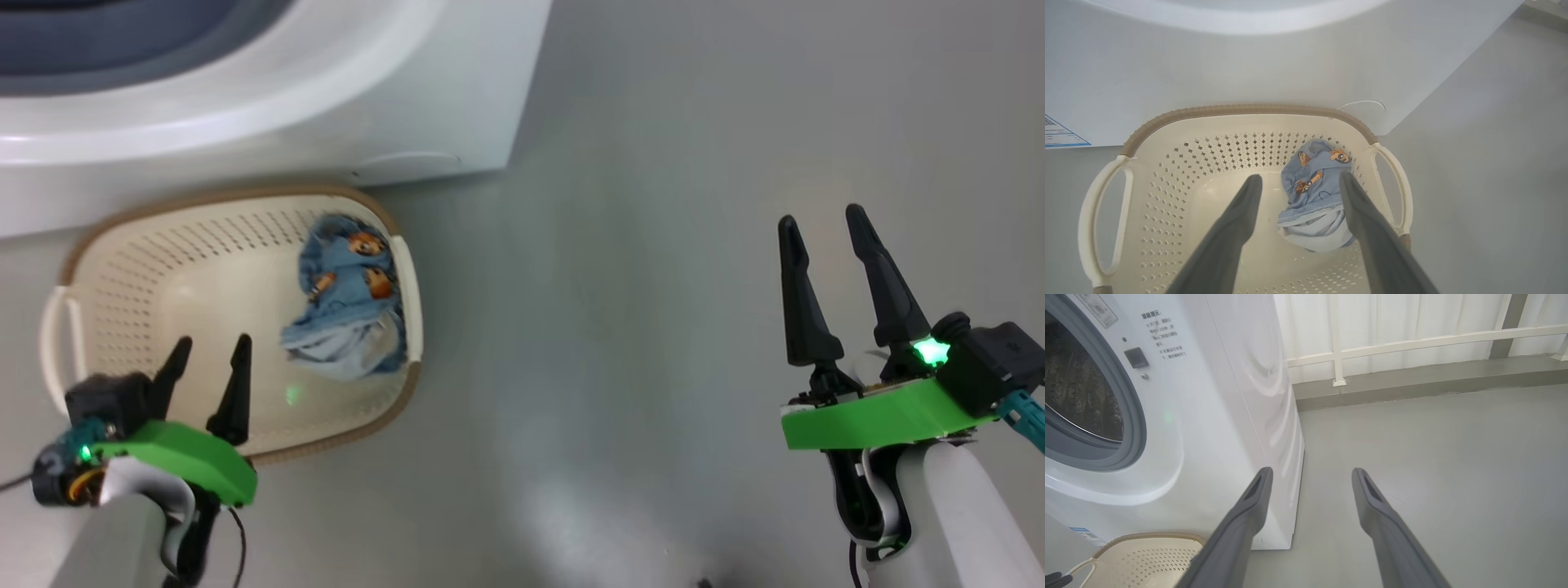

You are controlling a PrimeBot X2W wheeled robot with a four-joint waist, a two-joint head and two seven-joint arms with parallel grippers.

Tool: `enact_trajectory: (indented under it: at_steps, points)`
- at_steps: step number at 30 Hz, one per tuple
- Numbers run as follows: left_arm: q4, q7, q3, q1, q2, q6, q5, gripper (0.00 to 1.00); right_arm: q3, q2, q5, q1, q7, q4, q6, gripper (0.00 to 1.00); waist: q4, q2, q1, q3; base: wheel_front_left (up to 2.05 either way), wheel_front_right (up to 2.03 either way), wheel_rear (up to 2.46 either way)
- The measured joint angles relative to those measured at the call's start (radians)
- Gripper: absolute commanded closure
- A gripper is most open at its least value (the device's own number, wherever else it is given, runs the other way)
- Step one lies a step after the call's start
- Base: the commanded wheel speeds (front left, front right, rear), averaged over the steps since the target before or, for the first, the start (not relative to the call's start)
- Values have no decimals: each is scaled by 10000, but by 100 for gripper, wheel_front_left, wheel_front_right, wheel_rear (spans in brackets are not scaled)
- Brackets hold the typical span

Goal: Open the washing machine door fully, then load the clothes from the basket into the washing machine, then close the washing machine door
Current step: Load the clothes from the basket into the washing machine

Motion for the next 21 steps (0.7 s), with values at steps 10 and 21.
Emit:
enact_trajectory:
  at_steps: [10, 21]
  points:
    - [1475, 40, -2161, -1794, 832, 0, -1191, 0, 443, 52, 328, -681, 0, -228, 2, 0, -681, 0, -1, 1365, 0, 0, 0]
    - [2040, 633, -4077, -3266, 1937, 0, -2589, 0, 1062, 79, 882, -1244, 0, -499, 2, 0, -1519, 0, -1, 2657, 0, 0, 0]
